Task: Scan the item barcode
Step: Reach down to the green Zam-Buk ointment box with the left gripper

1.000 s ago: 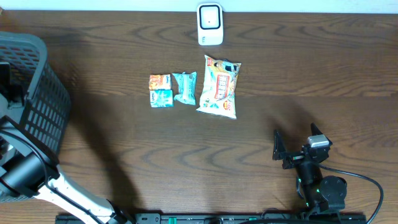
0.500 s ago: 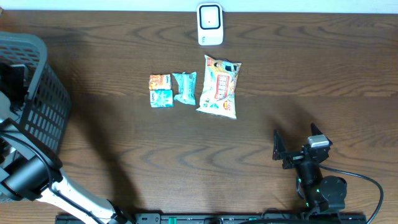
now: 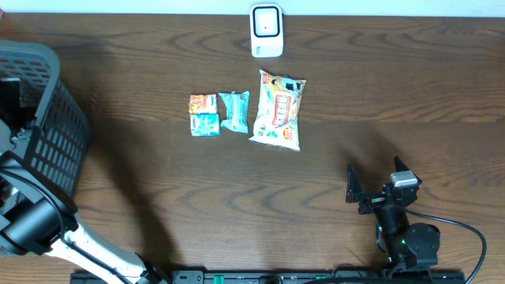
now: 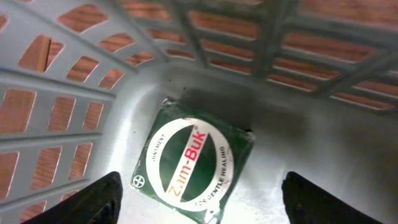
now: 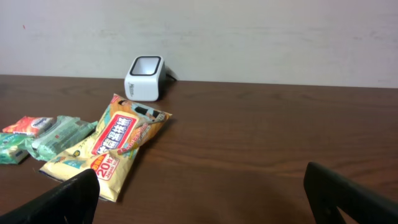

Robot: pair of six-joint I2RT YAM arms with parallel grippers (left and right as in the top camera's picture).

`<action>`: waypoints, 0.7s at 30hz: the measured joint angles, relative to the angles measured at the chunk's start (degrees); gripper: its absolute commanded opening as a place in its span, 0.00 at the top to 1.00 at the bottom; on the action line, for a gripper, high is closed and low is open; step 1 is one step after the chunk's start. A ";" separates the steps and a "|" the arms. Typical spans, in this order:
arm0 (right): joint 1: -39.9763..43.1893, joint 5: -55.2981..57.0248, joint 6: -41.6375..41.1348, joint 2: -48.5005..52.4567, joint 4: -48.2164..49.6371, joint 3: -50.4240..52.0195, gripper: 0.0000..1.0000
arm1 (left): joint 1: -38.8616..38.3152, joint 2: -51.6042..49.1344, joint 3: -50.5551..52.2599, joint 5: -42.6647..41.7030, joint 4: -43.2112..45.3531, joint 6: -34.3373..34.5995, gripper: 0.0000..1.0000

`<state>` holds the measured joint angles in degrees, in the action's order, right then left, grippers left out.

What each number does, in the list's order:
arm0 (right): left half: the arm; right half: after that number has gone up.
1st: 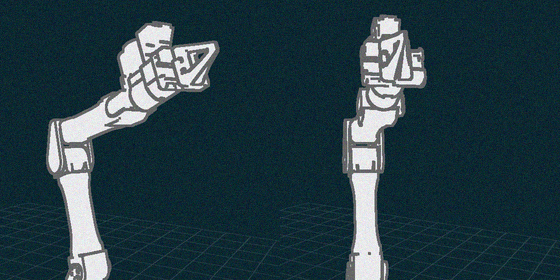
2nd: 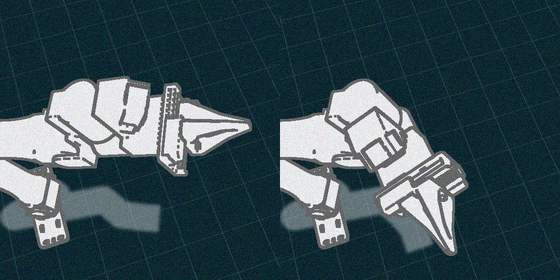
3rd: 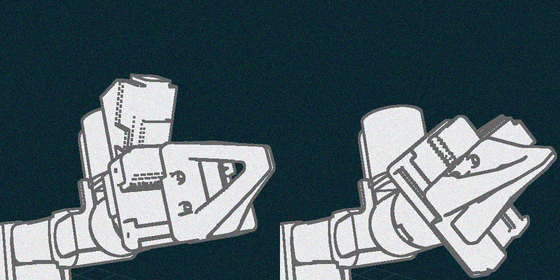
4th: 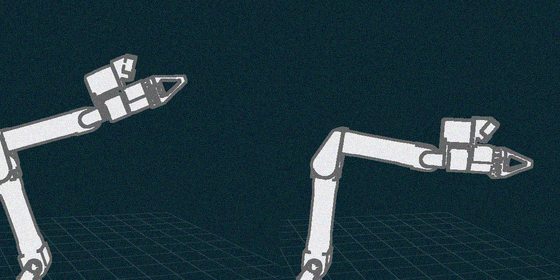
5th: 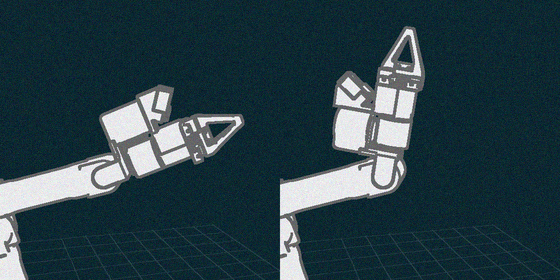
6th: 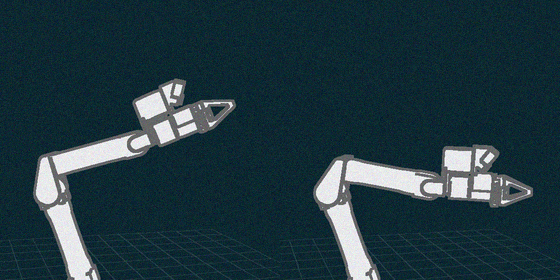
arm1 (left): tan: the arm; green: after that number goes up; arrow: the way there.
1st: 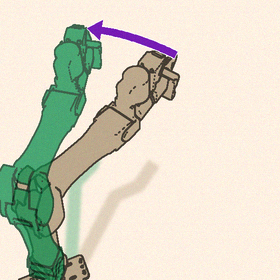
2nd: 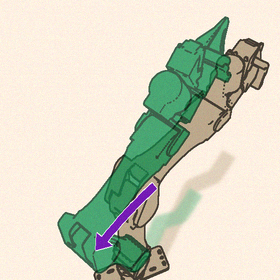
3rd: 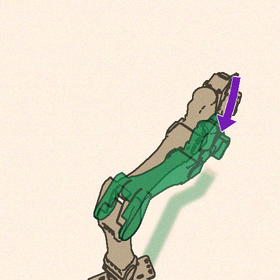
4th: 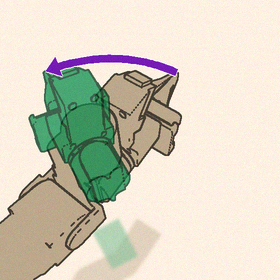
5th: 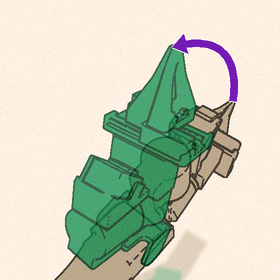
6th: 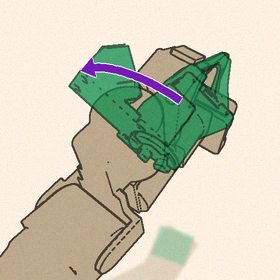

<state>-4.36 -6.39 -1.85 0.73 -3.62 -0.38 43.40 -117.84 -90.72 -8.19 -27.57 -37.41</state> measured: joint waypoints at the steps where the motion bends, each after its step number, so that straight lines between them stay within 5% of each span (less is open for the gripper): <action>1: 0.00 0.00 0.00 0.00 0.00 0.00 0.01 | 0.17 -0.26 0.02 0.04 0.04 -0.04 0.18; 21: 0.00 0.00 0.00 0.00 0.00 0.00 0.01 | 3.82 -4.59 0.04 -7.15 2.49 -0.09 0.16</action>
<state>-4.36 -6.39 -1.85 0.73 -3.62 -0.38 47.22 -122.43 -90.67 -15.33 -25.08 -37.50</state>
